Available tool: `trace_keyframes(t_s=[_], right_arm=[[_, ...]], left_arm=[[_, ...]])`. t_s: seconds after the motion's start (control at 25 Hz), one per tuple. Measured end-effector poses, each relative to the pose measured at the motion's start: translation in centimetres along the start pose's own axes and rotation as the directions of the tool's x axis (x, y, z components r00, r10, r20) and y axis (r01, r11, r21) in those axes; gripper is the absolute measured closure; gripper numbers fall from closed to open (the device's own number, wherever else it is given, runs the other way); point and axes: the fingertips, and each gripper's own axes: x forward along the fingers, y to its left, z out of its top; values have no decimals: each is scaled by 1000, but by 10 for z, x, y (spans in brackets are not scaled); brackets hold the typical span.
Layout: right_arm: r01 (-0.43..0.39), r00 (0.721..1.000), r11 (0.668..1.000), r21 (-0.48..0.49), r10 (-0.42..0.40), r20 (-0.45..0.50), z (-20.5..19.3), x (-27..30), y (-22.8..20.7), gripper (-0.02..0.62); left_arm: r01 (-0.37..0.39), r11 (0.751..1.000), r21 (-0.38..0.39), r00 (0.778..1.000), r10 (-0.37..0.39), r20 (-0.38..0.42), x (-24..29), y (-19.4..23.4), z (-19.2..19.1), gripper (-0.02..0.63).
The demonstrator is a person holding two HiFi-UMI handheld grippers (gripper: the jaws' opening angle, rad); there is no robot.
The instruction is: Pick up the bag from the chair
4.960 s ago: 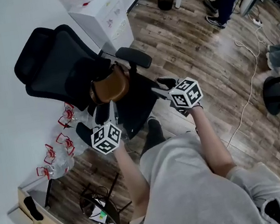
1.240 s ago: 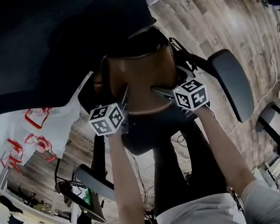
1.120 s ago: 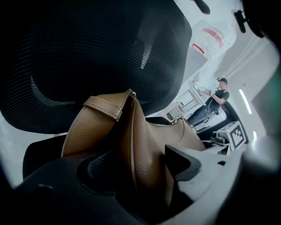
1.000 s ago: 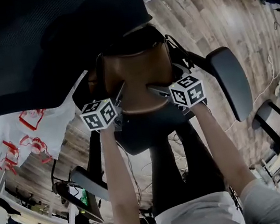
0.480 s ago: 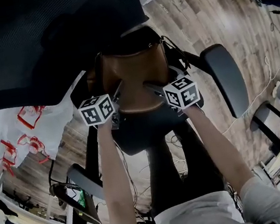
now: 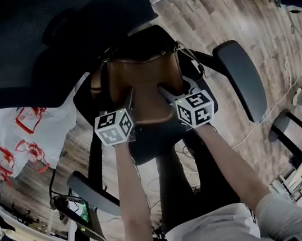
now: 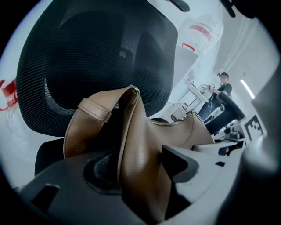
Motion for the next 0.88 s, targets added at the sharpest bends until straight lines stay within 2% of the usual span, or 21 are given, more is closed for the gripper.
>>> trace_keyframes(t_s=[0.12,0.24,0.52,0.6,0.64,0.68,0.76,0.8,0.88], right_arm=[[-21,1000,1000,8,21,18,-3,-5,4,363],[-60,997,998,16,59,46,-5,-9,7,376],[-115,989,992,-57,120,82,-2,-23,15,396],[-124,987,990,-64,130,92,0,-25,17,402],[-128,986,990,-66,134,96,1,-26,19,405],[-134,985,989,-70,140,99,2,-27,21,408],[-148,982,986,-82,156,105,2,-29,25,410],[-155,980,984,-89,164,109,3,-30,26,410],[-164,977,981,-105,176,118,4,-32,28,413]], left_arm=[[-3,1000,-4,999,3,33,-10,-2,-5,331],[23,1000,8,998,-24,55,-19,-2,-8,330],[95,988,118,993,-86,-78,-30,-5,-17,325],[104,992,77,992,-99,-73,-31,-2,-16,318],[113,993,25,993,-112,-45,-32,2,-14,314],[128,991,-48,992,-128,1,-35,8,-11,314],[173,966,-192,982,-153,113,-43,20,-1,334],[184,961,-206,977,-157,143,-47,23,3,364],[158,982,-103,982,-145,123,-51,22,9,380]])
